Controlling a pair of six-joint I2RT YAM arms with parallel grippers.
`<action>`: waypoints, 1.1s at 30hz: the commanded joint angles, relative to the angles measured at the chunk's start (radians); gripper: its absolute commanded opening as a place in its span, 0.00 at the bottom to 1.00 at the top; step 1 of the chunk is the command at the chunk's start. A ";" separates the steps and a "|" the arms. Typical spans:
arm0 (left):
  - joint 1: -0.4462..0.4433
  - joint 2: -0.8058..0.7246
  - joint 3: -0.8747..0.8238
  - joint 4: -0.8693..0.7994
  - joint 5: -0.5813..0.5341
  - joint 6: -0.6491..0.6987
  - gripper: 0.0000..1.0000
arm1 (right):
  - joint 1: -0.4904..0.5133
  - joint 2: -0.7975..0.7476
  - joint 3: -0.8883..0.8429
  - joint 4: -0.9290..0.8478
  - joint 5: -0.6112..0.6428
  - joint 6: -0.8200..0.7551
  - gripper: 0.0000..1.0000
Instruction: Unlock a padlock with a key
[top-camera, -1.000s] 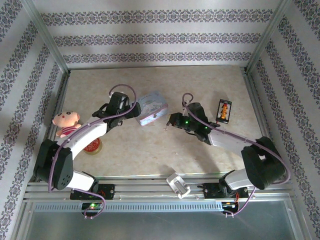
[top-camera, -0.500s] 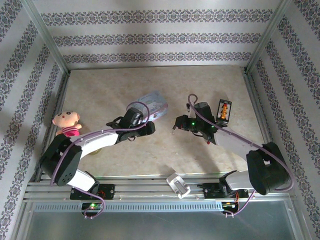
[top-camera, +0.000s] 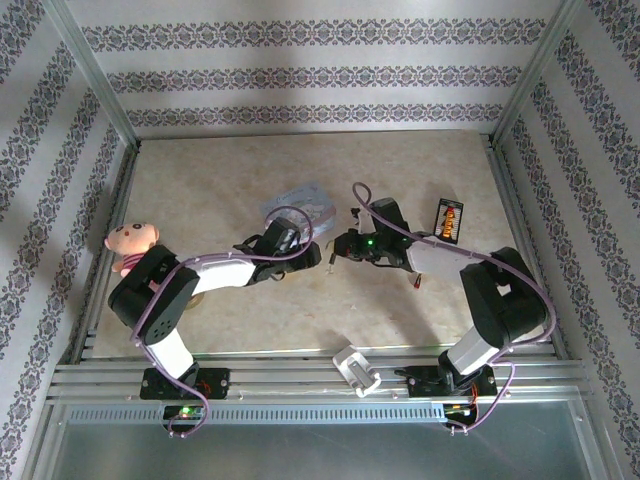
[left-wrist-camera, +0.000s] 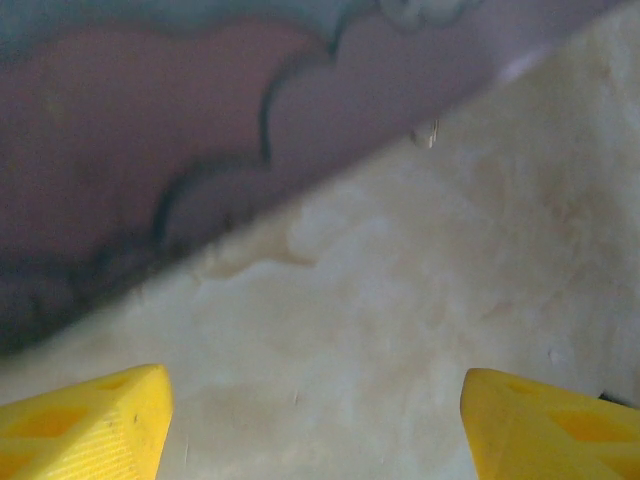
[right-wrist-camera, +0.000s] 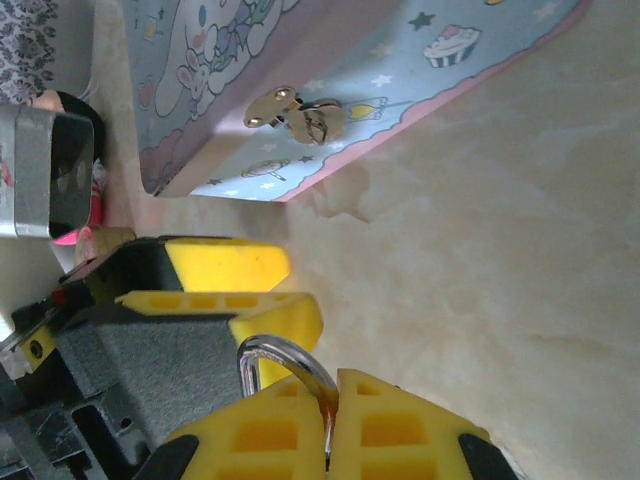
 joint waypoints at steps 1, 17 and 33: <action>0.033 0.019 0.041 0.074 -0.073 -0.003 0.76 | 0.018 0.050 0.051 0.034 -0.058 -0.020 0.00; 0.181 0.095 0.105 0.132 -0.113 0.007 0.79 | -0.036 0.151 0.037 0.027 -0.126 -0.030 0.00; 0.220 -0.056 0.033 0.112 -0.121 0.021 0.80 | -0.110 0.085 0.049 -0.374 0.078 -0.245 0.07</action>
